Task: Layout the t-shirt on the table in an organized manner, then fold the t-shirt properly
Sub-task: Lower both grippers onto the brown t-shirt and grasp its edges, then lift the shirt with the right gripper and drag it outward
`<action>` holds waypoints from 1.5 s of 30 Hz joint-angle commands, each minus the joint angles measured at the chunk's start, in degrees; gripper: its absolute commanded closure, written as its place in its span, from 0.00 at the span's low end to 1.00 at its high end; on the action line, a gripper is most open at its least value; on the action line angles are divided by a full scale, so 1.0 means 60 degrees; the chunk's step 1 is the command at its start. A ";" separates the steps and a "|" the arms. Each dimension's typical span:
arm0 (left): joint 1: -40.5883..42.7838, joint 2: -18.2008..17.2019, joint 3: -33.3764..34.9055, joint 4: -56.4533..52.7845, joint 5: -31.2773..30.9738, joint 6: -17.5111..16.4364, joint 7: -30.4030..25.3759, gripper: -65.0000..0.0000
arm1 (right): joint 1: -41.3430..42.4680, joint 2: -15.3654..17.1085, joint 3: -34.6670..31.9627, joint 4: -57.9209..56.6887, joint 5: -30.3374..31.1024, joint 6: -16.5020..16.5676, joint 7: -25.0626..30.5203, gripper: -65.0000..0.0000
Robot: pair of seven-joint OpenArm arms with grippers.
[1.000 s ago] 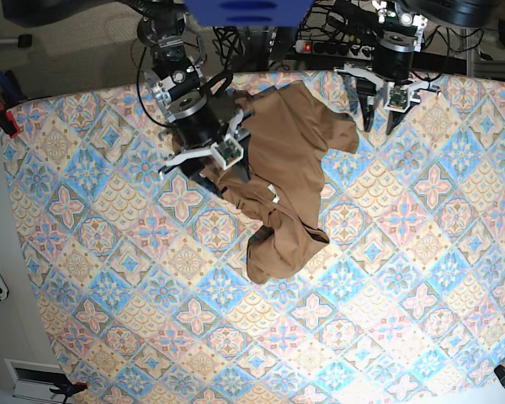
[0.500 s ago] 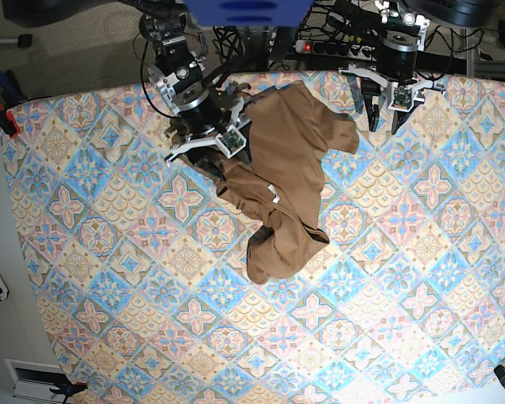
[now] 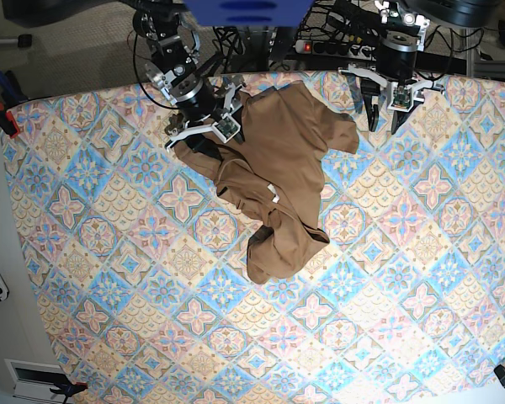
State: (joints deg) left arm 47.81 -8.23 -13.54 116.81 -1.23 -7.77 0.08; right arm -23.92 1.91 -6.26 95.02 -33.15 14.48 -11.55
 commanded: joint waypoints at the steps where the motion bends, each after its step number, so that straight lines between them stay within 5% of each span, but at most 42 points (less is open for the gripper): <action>1: 0.0083 -0.0013 -0.0022 0.0143 -0.0021 0.0013 -0.0255 0.65 | 0.0053 -0.0033 -0.0004 0.0068 0.0037 -0.0032 0.0160 0.54; 4: 0.0083 -0.0013 -0.0022 0.0143 -0.0021 0.0013 -0.0255 0.65 | 0.0463 -0.0018 -0.0004 -0.0020 0.0037 -0.0032 0.0160 0.56; 13: -0.0210 -0.0013 -0.0022 0.0128 -0.0051 0.0013 0.0888 0.65 | 0.1240 -0.0018 0.0274 0.0082 -0.0021 -0.0032 0.0145 1.00; 29: -0.0269 -0.0013 -0.0022 0.0128 -0.0007 0.0013 0.0888 0.65 | 0.1533 -0.0092 0.3029 0.1430 0.0110 -0.0032 0.0145 1.00; 38: -0.0987 -0.0028 0.0037 0.0143 0.0023 0.0013 0.0903 0.65 | 0.1826 -0.0648 0.5329 0.1665 0.1839 -0.0047 0.0130 1.00; 45: -0.1031 -0.0013 0.0286 0.0143 0.0037 0.0013 0.0903 0.65 | 0.4200 -0.0604 0.7732 0.1196 0.2806 -0.0047 -0.1672 1.00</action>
State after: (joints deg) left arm 41.23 -8.29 -11.88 116.66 -0.97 -7.55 6.94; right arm 1.34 -2.04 40.18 101.60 -16.40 14.61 -22.35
